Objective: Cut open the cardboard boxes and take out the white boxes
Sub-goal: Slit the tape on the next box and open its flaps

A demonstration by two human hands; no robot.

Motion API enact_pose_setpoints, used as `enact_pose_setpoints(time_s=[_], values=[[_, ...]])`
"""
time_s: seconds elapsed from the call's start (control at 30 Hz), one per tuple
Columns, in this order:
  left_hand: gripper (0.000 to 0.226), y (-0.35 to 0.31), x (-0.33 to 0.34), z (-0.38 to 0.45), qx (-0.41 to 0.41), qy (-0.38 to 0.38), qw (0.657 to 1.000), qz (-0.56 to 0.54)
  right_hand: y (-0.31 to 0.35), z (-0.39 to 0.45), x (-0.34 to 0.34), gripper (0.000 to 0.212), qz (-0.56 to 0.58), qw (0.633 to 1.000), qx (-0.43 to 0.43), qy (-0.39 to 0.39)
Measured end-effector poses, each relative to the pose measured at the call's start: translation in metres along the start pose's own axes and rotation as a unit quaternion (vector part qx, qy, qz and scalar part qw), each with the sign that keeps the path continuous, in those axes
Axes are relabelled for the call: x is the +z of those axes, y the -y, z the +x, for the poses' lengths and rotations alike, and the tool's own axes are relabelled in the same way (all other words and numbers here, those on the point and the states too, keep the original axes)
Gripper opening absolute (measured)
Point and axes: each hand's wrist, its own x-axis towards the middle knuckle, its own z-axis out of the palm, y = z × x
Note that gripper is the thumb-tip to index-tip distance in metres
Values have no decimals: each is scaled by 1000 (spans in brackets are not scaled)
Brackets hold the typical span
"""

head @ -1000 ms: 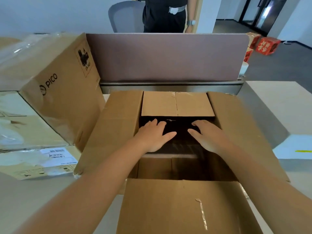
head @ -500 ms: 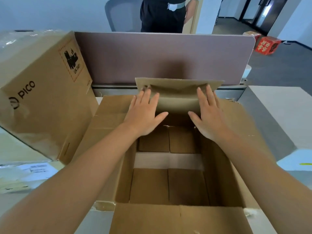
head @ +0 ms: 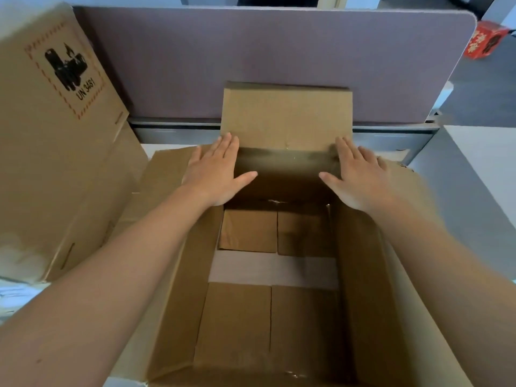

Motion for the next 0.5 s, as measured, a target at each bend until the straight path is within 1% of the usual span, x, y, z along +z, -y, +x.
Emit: enact_pose_setpoints(time_s=[0.1,0.3,0.4,0.5], values=[[78,1,1,-2,0,-8,1000,10,1,-7,-2,68,-38,999,-3,-10],[81,4,4,-18,6,-11,1000,8,7,-23,4,63,-61,998,0,-16],[81,6,3,-24,16,-7,1000,-1,10,-30,2,62,-27,999,1,-20],[79,5,0,-35,24,-4,999,-32,12,-50,0,62,13,1000,3,-19]])
